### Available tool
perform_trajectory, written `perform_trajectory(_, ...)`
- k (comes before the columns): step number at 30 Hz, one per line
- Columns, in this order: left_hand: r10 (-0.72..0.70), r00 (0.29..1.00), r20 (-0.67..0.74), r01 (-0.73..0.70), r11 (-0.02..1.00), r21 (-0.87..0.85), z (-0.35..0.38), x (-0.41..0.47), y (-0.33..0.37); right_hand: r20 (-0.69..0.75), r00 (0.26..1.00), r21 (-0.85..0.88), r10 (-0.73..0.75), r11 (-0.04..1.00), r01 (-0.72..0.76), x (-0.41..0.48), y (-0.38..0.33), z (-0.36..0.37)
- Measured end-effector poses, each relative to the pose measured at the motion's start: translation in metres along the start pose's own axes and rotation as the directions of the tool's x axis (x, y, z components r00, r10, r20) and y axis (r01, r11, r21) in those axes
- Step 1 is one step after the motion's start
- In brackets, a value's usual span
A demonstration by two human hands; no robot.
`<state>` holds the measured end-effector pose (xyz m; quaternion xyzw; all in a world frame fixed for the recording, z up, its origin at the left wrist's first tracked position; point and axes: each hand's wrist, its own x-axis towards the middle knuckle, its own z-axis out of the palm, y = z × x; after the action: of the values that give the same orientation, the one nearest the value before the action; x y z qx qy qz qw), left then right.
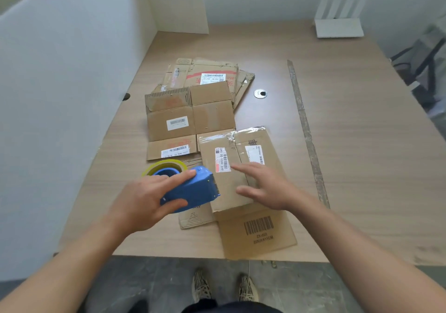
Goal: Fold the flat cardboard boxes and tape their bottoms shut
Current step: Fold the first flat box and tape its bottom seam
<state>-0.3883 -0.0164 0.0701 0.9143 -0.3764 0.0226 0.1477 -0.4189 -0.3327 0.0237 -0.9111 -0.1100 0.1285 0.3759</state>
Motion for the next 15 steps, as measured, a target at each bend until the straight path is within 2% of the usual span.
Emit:
perform_trajectory(2, 0.055, 0.998, -0.043, -0.055, 0.998, 0.011, 0.000, 0.001, 0.002, -0.055, 0.998, 0.218, -0.002, 0.976, 0.014, -0.002, -0.010, 0.002)
perform_trajectory(5, 0.135, 0.988, -0.074, -0.133, 0.990, 0.038, 0.002, 0.003, 0.009, -0.044, 0.999, 0.368, 0.018, 0.930, -0.001, 0.001, -0.019, 0.007)
perform_trajectory(12, 0.227, 0.974, -0.011, -0.227, 0.974, 0.012, -0.003, 0.010, 0.024, 0.038, 0.999, 0.476, 0.015, 0.879, -0.031, 0.016, -0.024, 0.004)
perform_trajectory(15, 0.190, 0.982, -0.015, -0.190, 0.982, 0.000, -0.007, 0.011, 0.027, -0.024, 0.999, 0.456, 0.031, 0.890, -0.017, 0.018, -0.021, 0.002)
